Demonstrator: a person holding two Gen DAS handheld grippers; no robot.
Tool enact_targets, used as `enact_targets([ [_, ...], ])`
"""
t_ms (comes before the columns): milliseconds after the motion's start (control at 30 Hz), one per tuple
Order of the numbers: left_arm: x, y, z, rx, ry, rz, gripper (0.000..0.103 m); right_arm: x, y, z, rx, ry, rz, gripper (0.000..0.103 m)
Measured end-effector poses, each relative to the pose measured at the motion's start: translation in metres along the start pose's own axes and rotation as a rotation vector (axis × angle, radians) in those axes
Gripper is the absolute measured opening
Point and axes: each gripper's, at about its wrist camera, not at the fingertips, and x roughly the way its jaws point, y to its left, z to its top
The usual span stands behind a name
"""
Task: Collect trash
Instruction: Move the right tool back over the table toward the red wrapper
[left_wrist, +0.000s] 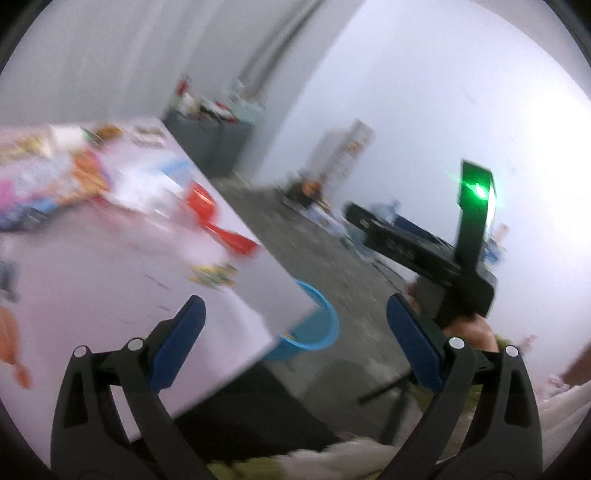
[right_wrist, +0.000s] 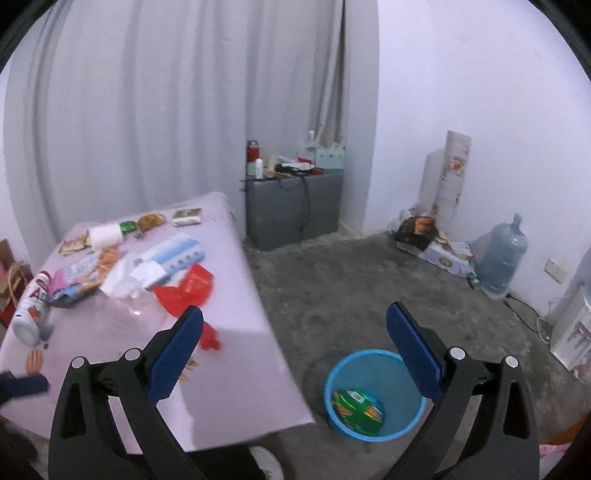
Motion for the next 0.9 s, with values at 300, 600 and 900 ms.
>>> enact_targets([
  [300, -0.089, 0.046, -0.009, -0.003, -0.179, 0.392, 0.094, 0.029, 0.053, -0.020, 0.104, 0.168, 0.376, 0.096],
  [600, -0.110, 0.094, -0.023, -0.122, -0.177, 0.528, 0.094, 0.056, 0.078, -0.040, 0.153, 0.339, 0.560, 0.095],
  [900, -0.082, 0.108, -0.006, -0.108, -0.180, 0.479, 0.094, 0.072, 0.065, -0.041, 0.234, 0.403, 0.569, 0.088],
])
